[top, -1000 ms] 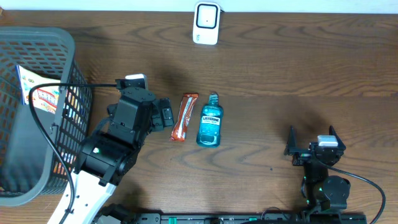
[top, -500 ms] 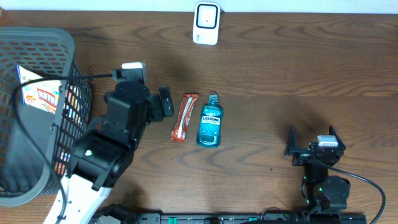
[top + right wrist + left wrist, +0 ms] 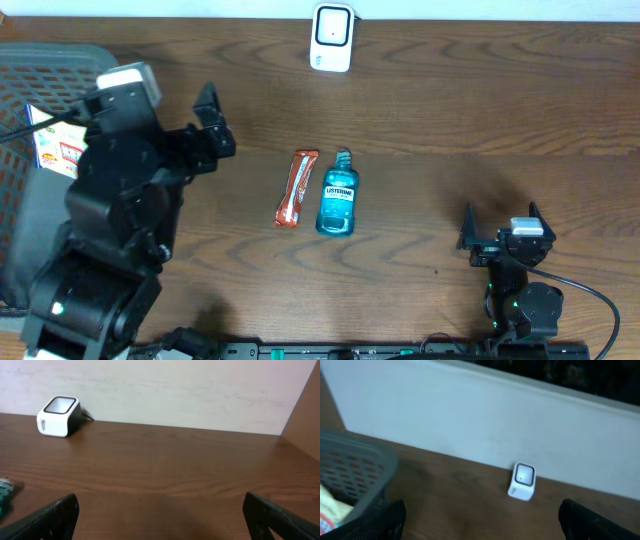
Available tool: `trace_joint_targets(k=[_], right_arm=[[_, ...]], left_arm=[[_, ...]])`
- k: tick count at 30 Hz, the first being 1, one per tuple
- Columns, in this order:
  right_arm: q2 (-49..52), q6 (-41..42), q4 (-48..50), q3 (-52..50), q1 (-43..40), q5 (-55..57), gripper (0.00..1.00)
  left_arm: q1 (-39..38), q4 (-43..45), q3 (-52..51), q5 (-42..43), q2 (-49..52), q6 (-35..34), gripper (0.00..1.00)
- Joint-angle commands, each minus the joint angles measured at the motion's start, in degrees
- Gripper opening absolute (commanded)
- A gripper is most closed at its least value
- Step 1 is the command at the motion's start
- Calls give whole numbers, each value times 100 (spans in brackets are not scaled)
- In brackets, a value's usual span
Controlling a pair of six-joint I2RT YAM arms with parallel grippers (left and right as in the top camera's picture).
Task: Scan the item barcode
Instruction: 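Reach the left gripper into the basket and grasp the orange snack packet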
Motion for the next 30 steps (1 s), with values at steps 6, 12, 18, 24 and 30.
trace_joint_targets(k=[6, 12, 18, 24, 30], right_arm=[[-26, -72, -17, -7, 13, -13, 99], [-26, -70, -17, -7, 11, -13, 99], [-26, -72, -17, -7, 13, -13, 99], [-26, -70, -17, -7, 13, -13, 99], [-26, -70, -17, -7, 11, -13, 99]], left_arm=[[361, 450, 131, -101, -264, 236, 98], [616, 564, 131, -861, -260, 509, 98], [1005, 540, 129, -2640, -247, 501, 98], [2085, 107, 129, -3220, -11, -461, 98], [3499, -826, 129, -2264, 769, -1580, 98]])
